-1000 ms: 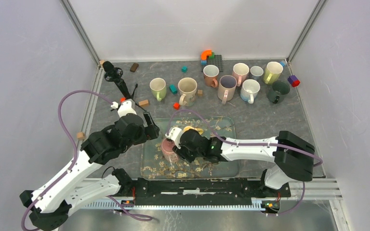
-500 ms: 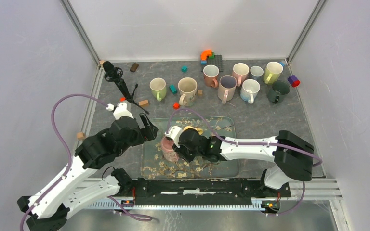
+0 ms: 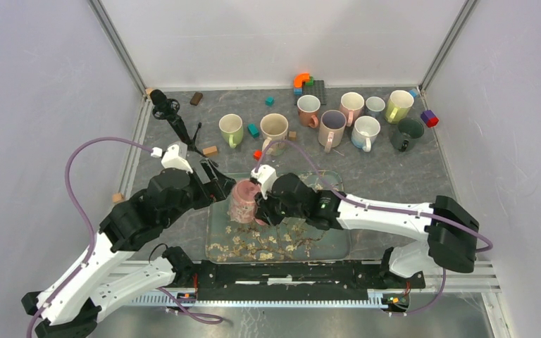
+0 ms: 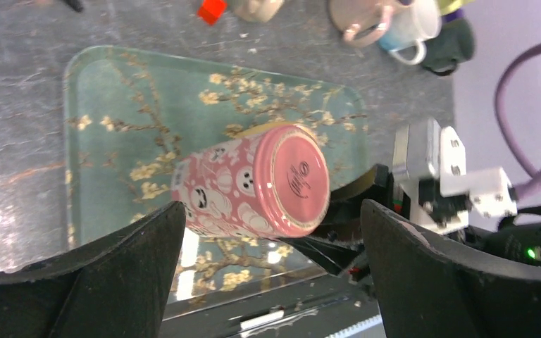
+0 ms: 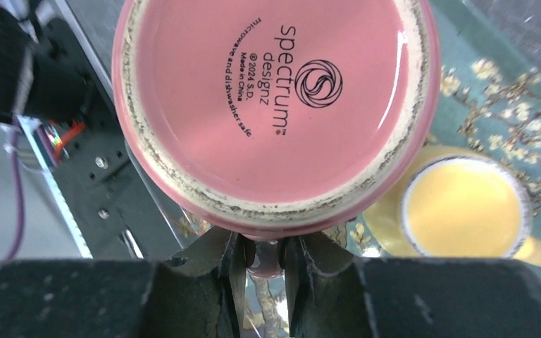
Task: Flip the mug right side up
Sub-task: Turn over the cup on the tray, then place the cup at the center of the board, then turn over the cup on the tray.
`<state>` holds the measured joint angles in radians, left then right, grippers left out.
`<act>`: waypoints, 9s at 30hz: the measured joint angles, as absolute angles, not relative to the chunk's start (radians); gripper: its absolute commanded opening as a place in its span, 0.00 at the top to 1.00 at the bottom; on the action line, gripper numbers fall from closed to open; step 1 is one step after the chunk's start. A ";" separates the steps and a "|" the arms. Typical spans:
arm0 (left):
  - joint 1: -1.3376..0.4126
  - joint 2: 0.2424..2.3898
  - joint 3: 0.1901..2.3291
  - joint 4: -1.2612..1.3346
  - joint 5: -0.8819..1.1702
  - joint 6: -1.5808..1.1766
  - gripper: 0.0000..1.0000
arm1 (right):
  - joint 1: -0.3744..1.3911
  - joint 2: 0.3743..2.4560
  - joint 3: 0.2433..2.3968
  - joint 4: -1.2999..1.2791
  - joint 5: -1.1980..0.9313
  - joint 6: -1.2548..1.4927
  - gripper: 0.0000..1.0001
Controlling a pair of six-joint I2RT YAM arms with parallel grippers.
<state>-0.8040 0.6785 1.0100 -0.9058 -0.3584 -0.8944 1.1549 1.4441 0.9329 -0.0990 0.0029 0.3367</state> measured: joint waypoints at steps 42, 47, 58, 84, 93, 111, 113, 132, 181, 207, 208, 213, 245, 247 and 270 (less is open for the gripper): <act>-0.669 1.014 0.633 0.470 0.384 -1.135 0.03 | 0.759 1.142 0.953 0.186 -0.036 0.649 1.00; -0.669 1.099 0.609 0.691 0.395 -1.238 0.06 | 0.758 1.142 0.953 0.219 -0.052 0.689 1.00; -0.660 1.134 0.603 0.925 0.399 -1.309 0.23 | 0.730 1.124 0.931 0.319 -0.113 0.785 1.00; -0.636 1.219 0.614 0.997 0.426 -1.339 0.39 | 0.677 1.119 0.831 0.481 -0.262 0.980 1.00; -0.633 1.219 0.624 1.020 0.452 -1.339 0.53 | 0.662 1.119 0.827 0.522 -0.301 1.010 1.00; -0.628 1.194 0.642 0.962 0.480 -1.325 0.98 | 0.647 1.128 0.798 0.613 -0.358 1.075 1.00; -0.628 1.176 0.645 0.913 0.481 -1.304 0.98 | 0.647 1.127 0.788 0.617 -0.358 1.076 0.95; -0.632 1.010 0.714 0.374 0.367 -1.037 0.98 | 0.649 1.111 0.744 0.491 -0.316 0.860 0.43; -0.606 1.225 0.912 -0.451 -0.317 -0.711 0.98 | 0.648 0.956 0.740 0.114 -0.131 0.514 0.02; -0.542 1.436 0.955 -0.269 -0.358 -0.619 0.98 | 0.647 0.892 0.717 0.088 -0.119 0.495 0.02; -0.540 1.442 0.957 -0.264 -0.359 -0.619 0.98 | 0.647 0.892 0.717 0.088 -0.119 0.495 0.02; -0.516 1.473 0.963 -0.237 -0.359 -0.618 0.98 | 0.647 0.892 0.713 0.088 -0.119 0.495 0.02; -0.506 1.584 1.017 -0.143 -0.389 -0.567 0.80 | 0.647 0.943 0.608 0.088 -0.183 0.420 0.02; -0.506 1.574 1.000 -0.135 -0.386 -0.567 0.77 | 0.647 0.959 0.605 0.087 -0.191 0.408 0.02; -0.523 1.508 0.856 -0.137 -0.320 -0.568 0.52 | 0.654 1.125 0.595 0.026 -0.213 0.204 0.02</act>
